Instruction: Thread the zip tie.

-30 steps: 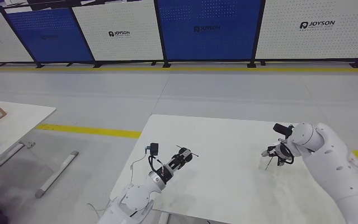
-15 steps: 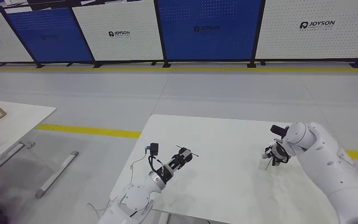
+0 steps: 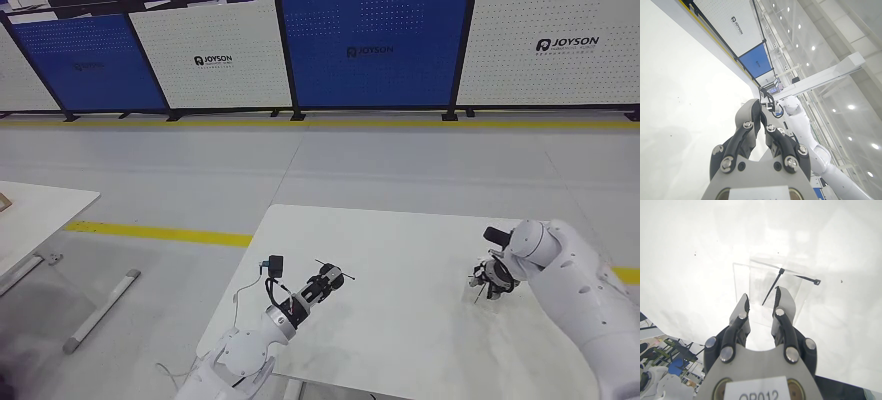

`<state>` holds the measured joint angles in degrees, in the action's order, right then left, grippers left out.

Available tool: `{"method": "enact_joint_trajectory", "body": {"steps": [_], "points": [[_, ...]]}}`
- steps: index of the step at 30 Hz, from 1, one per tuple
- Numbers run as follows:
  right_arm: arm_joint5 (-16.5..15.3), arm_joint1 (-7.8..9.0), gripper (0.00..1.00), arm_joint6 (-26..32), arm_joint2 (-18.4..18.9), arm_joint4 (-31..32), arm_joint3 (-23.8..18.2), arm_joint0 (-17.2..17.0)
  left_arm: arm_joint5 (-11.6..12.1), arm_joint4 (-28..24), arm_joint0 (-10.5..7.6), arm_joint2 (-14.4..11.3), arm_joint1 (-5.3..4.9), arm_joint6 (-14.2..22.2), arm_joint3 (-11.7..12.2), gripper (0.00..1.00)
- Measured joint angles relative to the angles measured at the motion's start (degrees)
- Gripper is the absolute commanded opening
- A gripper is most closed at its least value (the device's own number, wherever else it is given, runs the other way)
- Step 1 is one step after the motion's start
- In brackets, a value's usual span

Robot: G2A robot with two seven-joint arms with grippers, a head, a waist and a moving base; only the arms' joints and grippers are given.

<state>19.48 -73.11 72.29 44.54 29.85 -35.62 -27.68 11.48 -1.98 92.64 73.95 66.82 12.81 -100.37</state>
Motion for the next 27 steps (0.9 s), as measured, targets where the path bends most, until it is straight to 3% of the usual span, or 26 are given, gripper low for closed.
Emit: {"method": "enact_joint_trajectory", "body": {"steps": [5,21,27], "points": [[0.0,-0.94,0.24,-0.2,-0.3,0.0,2.2,0.8,0.0,0.0,0.00,0.0,0.00,0.0,0.0,0.00],[0.0,-3.65,0.25,-0.7,-1.5,-0.1,8.8,3.3,0.0,0.0,0.00,0.0,0.00,0.0,0.0,0.00],[0.0,-4.66,0.21,-1.3,-1.8,-0.3,11.3,4.2,0.0,0.0,0.00,0.0,0.00,0.0,0.0,0.00]]}}
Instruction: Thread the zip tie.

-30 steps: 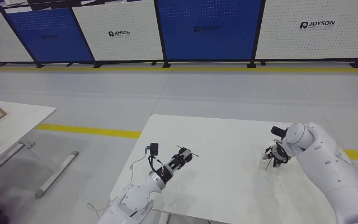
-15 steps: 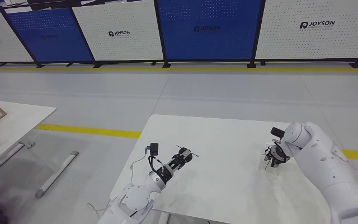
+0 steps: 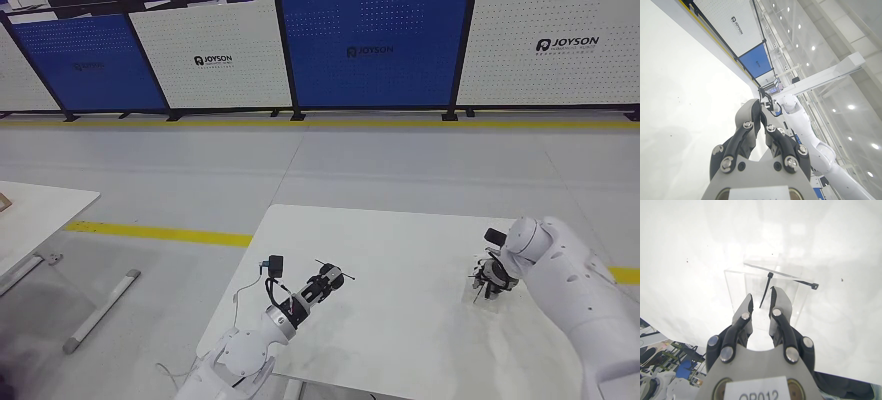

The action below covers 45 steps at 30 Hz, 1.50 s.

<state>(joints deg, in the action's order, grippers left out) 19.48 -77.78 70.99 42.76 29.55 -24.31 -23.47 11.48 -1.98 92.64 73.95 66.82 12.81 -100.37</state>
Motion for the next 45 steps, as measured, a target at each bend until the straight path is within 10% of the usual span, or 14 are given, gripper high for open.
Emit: {"method": "enact_joint_trajectory", "body": {"steps": [17,22,45], "points": [[-0.2,-2.28,0.22,-0.8,-0.7,0.1,5.2,1.8,0.0,0.0,0.00,0.0,0.00,0.0,0.0,0.00],[-0.1,-2.87,0.00,-0.9,-0.9,0.4,6.3,2.2,0.0,0.0,0.00,0.0,0.00,0.0,0.0,0.00],[-4.8,-3.21,0.00,-1.3,0.2,0.4,7.9,3.0,0.0,0.0,0.00,0.0,0.00,0.0,0.0,0.00]]}}
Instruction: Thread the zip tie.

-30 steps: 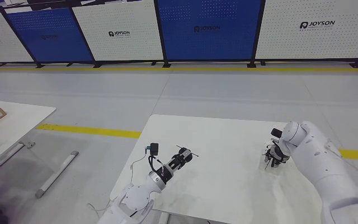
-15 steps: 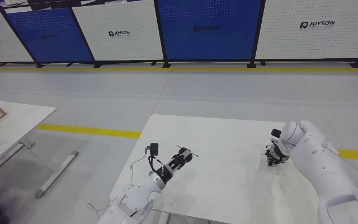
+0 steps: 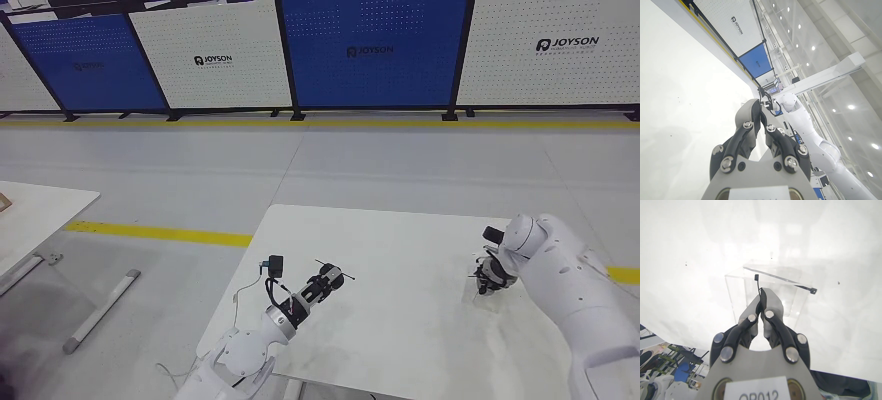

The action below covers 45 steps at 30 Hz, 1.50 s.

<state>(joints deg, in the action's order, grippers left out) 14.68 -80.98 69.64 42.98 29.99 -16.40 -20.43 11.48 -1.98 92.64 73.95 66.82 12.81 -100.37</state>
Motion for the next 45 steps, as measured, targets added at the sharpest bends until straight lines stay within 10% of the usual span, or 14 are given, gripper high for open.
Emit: {"method": "enact_joint_trajectory", "body": {"steps": [13,24,45], "points": [[-3.0,3.60,0.00,-2.0,3.4,0.1,-6.1,-3.1,0.0,0.0,0.00,0.0,0.00,0.0,0.0,0.00],[-1.8,9.81,0.00,-1.4,10.9,1.0,-22.8,-11.5,0.0,0.0,0.00,0.0,0.00,0.0,0.0,0.00],[-2.7,10.67,0.00,-5.3,13.0,0.4,-25.6,-13.6,0.0,0.0,0.00,0.0,0.00,0.0,0.0,0.00]]}}
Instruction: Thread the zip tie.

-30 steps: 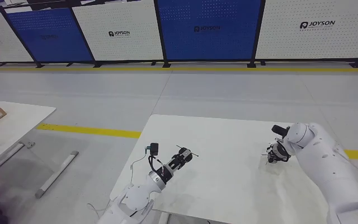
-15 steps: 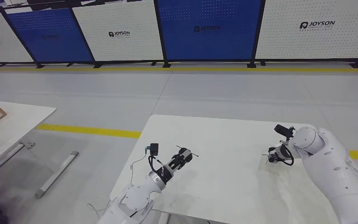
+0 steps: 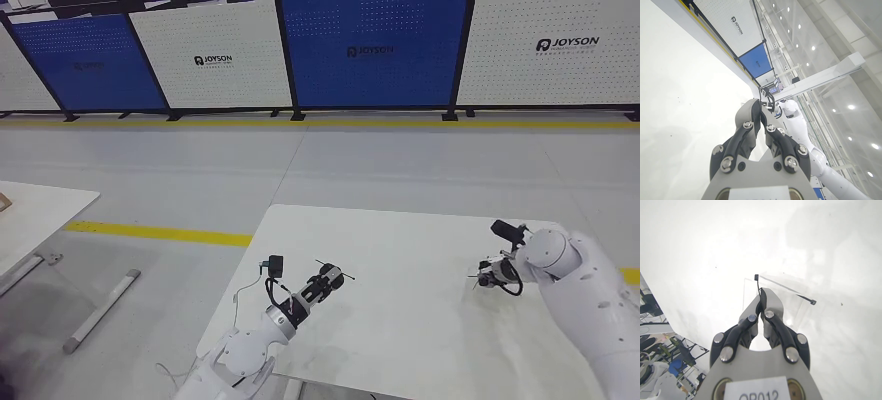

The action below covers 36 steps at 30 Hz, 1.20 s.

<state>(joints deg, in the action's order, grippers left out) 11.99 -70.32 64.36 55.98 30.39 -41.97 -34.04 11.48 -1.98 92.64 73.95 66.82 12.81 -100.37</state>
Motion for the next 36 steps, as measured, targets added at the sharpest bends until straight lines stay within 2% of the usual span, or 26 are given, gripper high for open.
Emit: {"method": "enact_joint_trajectory", "body": {"steps": [4,7,10,14,15,17,20,29,31,36], "points": [[-0.5,1.74,0.00,-1.9,3.6,0.1,-5.6,-3.2,0.0,0.0,0.00,0.0,0.00,0.0,0.0,0.00],[-2.5,3.65,0.00,-2.6,7.9,-0.2,-12.9,-7.9,0.0,0.0,0.00,0.0,0.00,0.0,0.0,0.00],[-4.7,5.65,0.00,-4.0,13.3,-1.0,-22.8,-15.1,0.0,0.0,0.00,0.0,0.00,0.0,0.0,0.00],[-8.0,7.68,0.00,-8.6,21.2,-3.1,-38.7,-28.7,0.0,0.0,0.00,0.0,0.00,0.0,0.0,0.00],[-8.3,7.83,0.00,-8.9,22.2,-3.3,-40.8,-30.9,0.0,0.0,0.00,0.0,0.00,0.0,0.0,0.00],[-8.4,7.83,0.00,-8.9,22.2,-3.4,-41.7,-32.3,0.0,0.0,0.00,0.0,0.00,0.0,0.0,0.00],[-8.3,7.81,0.00,-8.9,22.0,-3.3,-40.8,-30.7,0.0,0.0,0.00,0.0,0.00,0.0,0.0,0.00],[-8.6,7.80,0.00,-9.1,22.1,-3.6,-41.1,-30.9,0.0,0.0,0.00,0.0,0.00,0.0,0.0,0.00],[-10.9,7.80,0.00,-11.6,22.9,-5.3,-42.2,-32.2,0.0,0.0,0.00,0.0,0.00,0.0,0.0,0.00],[-22.5,8.43,0.00,-20.1,28.1,-10.5,-47.1,-39.1,0.0,0.0,0.00,0.0,0.00,0.0,0.0,0.00]]}}
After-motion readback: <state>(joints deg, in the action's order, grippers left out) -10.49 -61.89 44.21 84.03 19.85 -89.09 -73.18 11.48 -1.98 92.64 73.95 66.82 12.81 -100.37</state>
